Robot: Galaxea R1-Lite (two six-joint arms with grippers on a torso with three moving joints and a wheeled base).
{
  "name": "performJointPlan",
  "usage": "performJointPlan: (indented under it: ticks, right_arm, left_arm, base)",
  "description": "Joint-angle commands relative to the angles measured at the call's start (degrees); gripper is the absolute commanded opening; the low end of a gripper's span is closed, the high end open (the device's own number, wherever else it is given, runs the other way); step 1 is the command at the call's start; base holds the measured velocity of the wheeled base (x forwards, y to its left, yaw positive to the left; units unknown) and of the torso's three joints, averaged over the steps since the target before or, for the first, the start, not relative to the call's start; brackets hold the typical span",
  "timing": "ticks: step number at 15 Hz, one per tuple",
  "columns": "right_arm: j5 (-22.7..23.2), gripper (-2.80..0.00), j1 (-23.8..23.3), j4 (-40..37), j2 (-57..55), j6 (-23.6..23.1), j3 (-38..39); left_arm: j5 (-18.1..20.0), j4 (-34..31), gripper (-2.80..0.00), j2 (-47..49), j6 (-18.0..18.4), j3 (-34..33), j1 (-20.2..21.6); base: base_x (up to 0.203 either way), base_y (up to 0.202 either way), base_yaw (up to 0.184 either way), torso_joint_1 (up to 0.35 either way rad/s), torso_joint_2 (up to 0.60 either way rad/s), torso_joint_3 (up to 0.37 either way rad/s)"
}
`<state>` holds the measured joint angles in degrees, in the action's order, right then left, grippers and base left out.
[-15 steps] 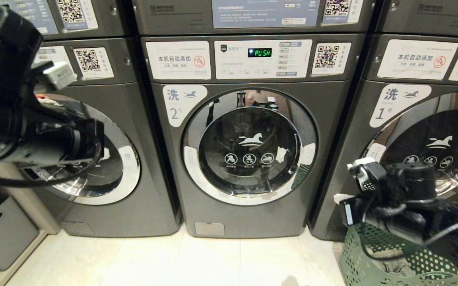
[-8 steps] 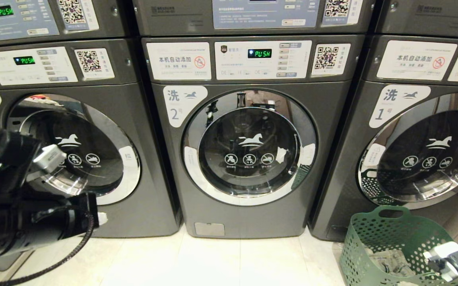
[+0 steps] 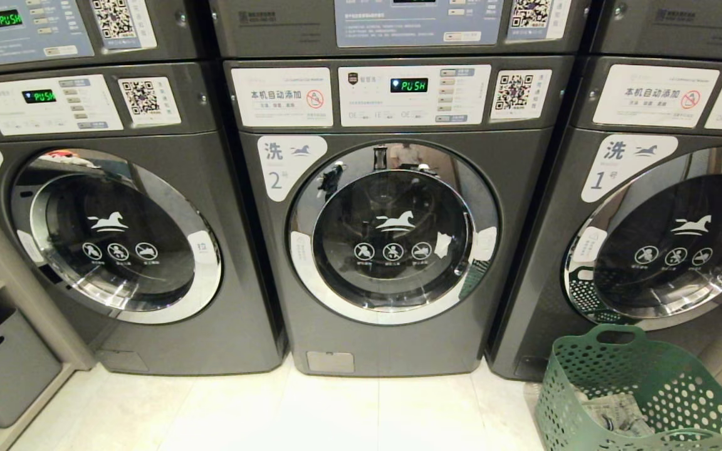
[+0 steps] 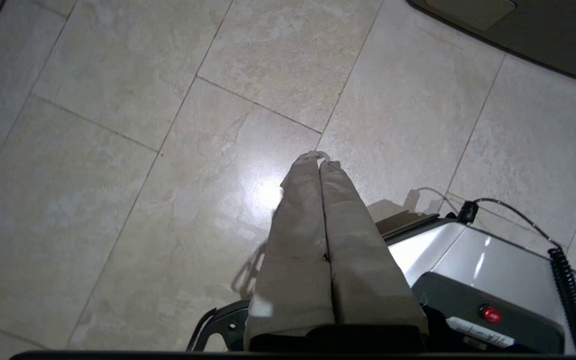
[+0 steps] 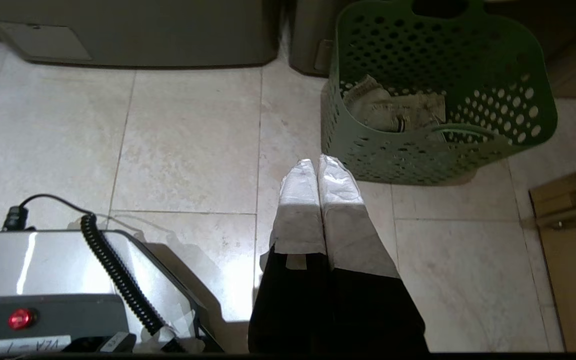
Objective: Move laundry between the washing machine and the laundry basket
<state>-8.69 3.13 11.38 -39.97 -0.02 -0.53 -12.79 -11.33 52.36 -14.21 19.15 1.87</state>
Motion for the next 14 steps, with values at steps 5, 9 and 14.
performJointPlan:
  ticks: [5,9,14]
  right_arm:
    - [11.42,-2.8,-0.91,-26.41,27.44,-7.06,-5.32]
    - [11.54,-2.8,-2.45,-26.37,38.26,-7.33,-5.33]
    - [10.22,-2.8,-2.69,-19.26,39.97,-6.9,-2.49]
  left_arm:
    - [19.22,9.91,-2.8,-24.15,14.53,-15.97,0.71]
    - [17.81,8.74,-2.8,-38.15,15.6,-16.47,0.25]
    - [14.33,10.1,-2.8,-45.11,20.46,-18.69,-1.31]
  base:
    - [0.0,0.0,0.0,0.0,0.0,0.0]
    - [0.0,0.0,0.0,0.0,0.0,0.0]
    - [0.0,0.0,0.0,0.0,0.0,0.0]
